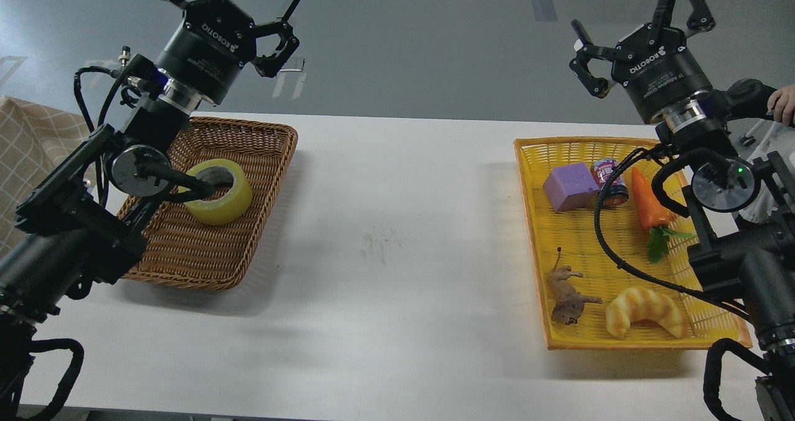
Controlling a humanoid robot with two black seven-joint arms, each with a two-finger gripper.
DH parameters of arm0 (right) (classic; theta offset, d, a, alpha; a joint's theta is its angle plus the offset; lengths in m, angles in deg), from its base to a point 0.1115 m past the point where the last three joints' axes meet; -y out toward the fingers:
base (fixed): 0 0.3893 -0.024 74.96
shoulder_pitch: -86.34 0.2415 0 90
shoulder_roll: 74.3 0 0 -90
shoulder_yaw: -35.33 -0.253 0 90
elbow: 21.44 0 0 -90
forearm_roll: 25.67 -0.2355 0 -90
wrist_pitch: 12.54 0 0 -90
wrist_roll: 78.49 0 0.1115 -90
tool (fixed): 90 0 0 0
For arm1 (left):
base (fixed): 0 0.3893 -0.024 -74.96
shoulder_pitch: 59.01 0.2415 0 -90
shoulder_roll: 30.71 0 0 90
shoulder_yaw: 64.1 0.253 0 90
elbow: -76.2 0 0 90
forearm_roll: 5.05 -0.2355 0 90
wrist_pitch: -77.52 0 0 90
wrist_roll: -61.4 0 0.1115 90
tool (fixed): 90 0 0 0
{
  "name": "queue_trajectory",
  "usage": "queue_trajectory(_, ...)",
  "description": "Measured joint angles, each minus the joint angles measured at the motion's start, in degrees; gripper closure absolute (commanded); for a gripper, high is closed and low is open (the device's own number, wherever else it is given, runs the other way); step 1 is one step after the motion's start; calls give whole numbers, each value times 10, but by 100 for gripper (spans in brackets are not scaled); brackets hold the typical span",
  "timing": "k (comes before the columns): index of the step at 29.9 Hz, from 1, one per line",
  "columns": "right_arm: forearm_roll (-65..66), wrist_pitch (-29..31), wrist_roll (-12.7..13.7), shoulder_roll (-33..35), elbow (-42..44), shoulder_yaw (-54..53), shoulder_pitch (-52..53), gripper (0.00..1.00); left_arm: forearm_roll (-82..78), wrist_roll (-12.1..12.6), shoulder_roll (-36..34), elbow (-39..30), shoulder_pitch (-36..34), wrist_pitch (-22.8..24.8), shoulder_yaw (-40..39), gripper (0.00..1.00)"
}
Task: Place and transfer tape with both arms
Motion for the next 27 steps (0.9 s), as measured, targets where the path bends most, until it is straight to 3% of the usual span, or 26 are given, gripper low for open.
queue_trajectory(10,0,0,0,-2,-1,4,3,0,0,0,3,38,0,0,5,2)
queue_trajectory(27,0,0,0,-21,1,4,-3,0,-4,-1,29,41,1,0,10,2)
